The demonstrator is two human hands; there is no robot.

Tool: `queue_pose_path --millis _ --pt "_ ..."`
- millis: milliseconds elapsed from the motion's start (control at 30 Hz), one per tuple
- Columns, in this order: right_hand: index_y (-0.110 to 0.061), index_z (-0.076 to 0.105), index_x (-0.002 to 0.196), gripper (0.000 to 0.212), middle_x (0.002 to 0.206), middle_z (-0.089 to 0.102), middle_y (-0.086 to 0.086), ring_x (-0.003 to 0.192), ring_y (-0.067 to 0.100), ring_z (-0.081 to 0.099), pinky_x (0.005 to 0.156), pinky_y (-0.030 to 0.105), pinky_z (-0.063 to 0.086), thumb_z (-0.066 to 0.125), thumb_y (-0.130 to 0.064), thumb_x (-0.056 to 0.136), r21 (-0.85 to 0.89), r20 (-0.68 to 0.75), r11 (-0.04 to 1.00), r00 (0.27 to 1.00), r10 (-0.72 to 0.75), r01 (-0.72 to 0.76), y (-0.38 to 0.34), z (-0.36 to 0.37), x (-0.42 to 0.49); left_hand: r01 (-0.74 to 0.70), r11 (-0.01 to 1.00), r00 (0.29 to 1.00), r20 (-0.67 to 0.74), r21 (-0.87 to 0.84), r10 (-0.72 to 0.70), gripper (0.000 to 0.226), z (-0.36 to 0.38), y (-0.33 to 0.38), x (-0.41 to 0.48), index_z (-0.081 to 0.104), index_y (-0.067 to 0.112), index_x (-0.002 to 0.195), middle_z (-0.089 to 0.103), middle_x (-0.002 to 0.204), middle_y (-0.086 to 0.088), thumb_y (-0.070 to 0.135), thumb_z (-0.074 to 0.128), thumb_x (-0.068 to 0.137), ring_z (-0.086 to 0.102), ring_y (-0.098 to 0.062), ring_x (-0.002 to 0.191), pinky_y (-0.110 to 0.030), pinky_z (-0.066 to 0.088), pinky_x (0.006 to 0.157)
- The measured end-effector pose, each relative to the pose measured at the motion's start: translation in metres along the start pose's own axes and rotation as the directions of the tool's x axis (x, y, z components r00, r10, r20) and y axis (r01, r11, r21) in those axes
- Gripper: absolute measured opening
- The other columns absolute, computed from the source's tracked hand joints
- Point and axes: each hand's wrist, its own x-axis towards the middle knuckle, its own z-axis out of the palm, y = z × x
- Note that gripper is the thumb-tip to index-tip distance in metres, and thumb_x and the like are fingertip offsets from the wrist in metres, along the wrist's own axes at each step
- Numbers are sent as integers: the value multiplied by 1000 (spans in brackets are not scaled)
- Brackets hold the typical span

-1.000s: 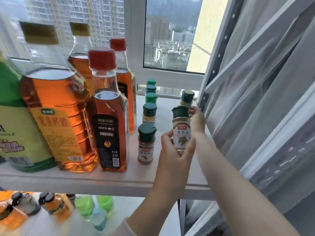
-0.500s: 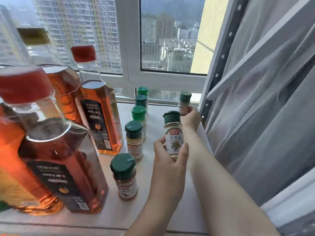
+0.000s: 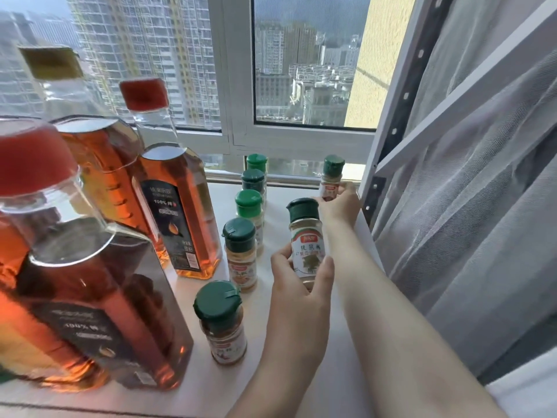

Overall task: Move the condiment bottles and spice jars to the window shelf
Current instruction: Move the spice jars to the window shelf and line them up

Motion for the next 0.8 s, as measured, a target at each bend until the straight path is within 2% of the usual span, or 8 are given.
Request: queue_pose_path --millis 133,333,400,467,533,667,733,800 --pt "-8 49 124 63 126 56 8 113 22 55 92 28 45 75 -35 74 72 -8 996 998 61 -60 -20 -27 -9 -23 998 1000 1 66 23 33 -4 3 0 35 24 115 55 87 11 21 55 90 55 11 66 -2 40 57" --pt "-17 58 85 24 83 63 -5 68 4 58 65 16 54 63 -40 82 299 293 952 956 -28 -64 -58 -95 -65 -47 987 999 -20 151 51 43 0 3 13 31 12 128 52 111 -2 16 53 91 53 -8 88 -2 37 64" --pt "-12 60 97 40 88 63 -3 76 7 60 74 22 55 66 -45 75 288 370 956 927 -58 -55 -58 -102 -81 -59 983 998 -18 173 63 45 4 0 18 29 10 130 51 120 -7 13 52 92 51 -15 101 -10 35 73" --pt "-5 60 110 70 99 65 3 91 15 62 81 29 54 69 -52 59 250 412 967 909 -66 -44 -58 -103 -93 -69 979 997 -10 192 72 45 8 -2 21 29 9 130 51 120 -8 11 52 92 49 -15 102 -13 33 75" --pt "-6 61 113 83 103 67 5 100 18 63 88 35 52 72 -54 46 224 441 974 895 -69 -35 -55 -102 -101 -80 974 997 2 212 81 46 10 -3 24 29 9 131 51 118 -7 8 52 91 49 -14 101 -13 33 76" --pt "-26 66 85 32 90 69 -7 92 11 65 92 41 51 84 -32 59 152 436 987 894 -106 43 -41 -99 -100 -95 964 995 24 248 92 43 15 -7 30 31 10 128 57 117 -9 5 52 90 53 -14 101 -15 35 78" --pt "-24 66 90 32 86 67 -10 88 12 65 90 39 52 83 -25 63 125 404 991 909 -99 53 -38 -95 -96 -81 960 996 48 269 71 45 15 -8 32 30 11 130 57 118 -8 6 51 91 53 -13 101 -12 34 77" --pt "-19 66 97 36 87 66 -9 91 16 65 89 36 51 82 -20 65 111 371 992 923 -98 60 -38 -91 -91 -68 948 997 67 311 49 56 14 -8 32 23 11 139 49 131 -8 9 52 91 49 -16 119 -12 32 86"
